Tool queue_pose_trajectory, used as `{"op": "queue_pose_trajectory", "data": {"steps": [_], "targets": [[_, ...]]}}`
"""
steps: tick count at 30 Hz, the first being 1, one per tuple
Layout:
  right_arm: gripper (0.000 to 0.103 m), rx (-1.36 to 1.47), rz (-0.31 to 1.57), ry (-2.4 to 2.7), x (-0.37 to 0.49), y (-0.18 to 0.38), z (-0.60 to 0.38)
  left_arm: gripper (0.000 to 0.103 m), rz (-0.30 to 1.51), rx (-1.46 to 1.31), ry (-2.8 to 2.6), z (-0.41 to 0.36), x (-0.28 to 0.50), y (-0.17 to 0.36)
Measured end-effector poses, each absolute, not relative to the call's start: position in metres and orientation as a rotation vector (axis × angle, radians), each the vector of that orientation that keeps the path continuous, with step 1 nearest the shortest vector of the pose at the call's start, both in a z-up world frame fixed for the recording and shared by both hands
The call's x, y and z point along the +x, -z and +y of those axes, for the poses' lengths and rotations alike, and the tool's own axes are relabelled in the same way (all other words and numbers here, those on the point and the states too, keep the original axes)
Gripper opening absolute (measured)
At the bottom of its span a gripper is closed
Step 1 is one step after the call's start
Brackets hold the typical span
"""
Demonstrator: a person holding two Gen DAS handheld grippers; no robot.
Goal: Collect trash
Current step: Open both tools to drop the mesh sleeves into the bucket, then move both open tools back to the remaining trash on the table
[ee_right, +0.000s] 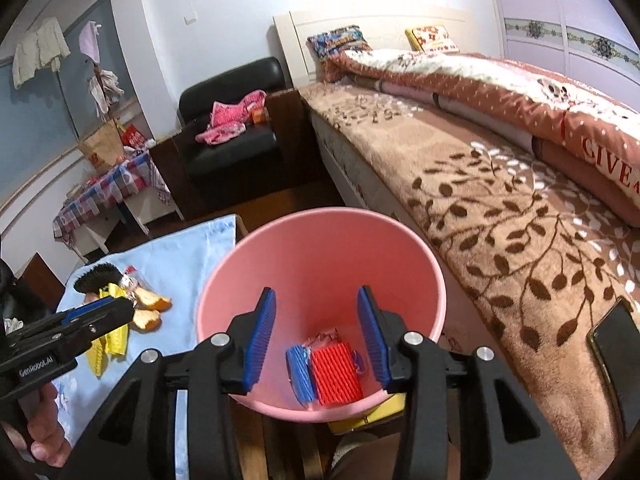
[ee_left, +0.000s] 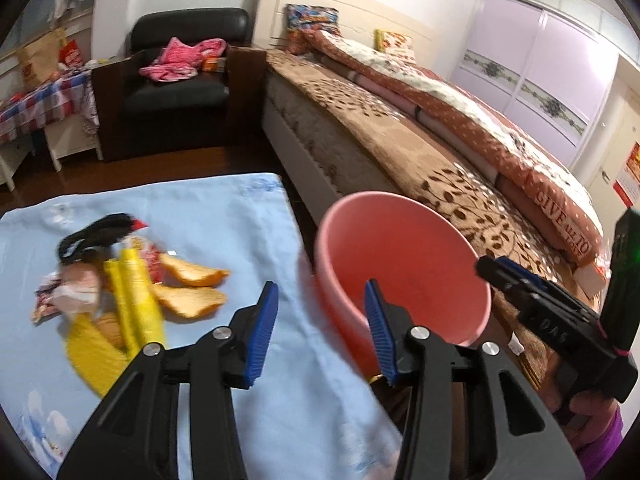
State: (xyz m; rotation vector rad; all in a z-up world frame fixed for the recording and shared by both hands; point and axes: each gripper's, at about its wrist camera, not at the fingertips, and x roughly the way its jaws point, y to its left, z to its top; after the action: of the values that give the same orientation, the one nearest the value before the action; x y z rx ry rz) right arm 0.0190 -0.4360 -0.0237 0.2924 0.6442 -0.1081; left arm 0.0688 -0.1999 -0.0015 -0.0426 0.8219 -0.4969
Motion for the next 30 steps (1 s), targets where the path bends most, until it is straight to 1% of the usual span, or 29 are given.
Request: {"op": "queue_pose_trajectory", "data": {"steps": [4, 6, 12, 19, 25, 30], "targets": [[0.05, 0.261, 0.61, 0.095, 0.016, 0.014, -0.425, 0.045, 0.81, -0.058, 0.447, -0.171, 0.063, -0.002], [0.05, 0.244, 0.597, 0.086, 0.015, 0.011, -0.418, 0.045, 0.804, -0.066, 0.427, -0.155, 0.06, -0.002], [0.05, 0.226, 0.606, 0.026, 0.018, 0.006, -0.392, 0.045, 0.797, -0.073, 0.328, -0.104, 0.047, 0.003], [0.05, 0.201, 0.648, -0.067, 0.029, 0.011, -0.353, 0.045, 0.836, -0.112, 0.246, -0.051, 0.03, 0.023], [0.048, 0.174, 0.698, -0.141, 0.035, 0.023, -0.32, 0.045, 0.866, -0.163, 0.208, -0.028, 0.029, 0.036], [0.047, 0.159, 0.731, -0.183, 0.041, 0.034, -0.299, 0.045, 0.854, -0.209, 0.218, -0.023, 0.04, 0.028]]}}
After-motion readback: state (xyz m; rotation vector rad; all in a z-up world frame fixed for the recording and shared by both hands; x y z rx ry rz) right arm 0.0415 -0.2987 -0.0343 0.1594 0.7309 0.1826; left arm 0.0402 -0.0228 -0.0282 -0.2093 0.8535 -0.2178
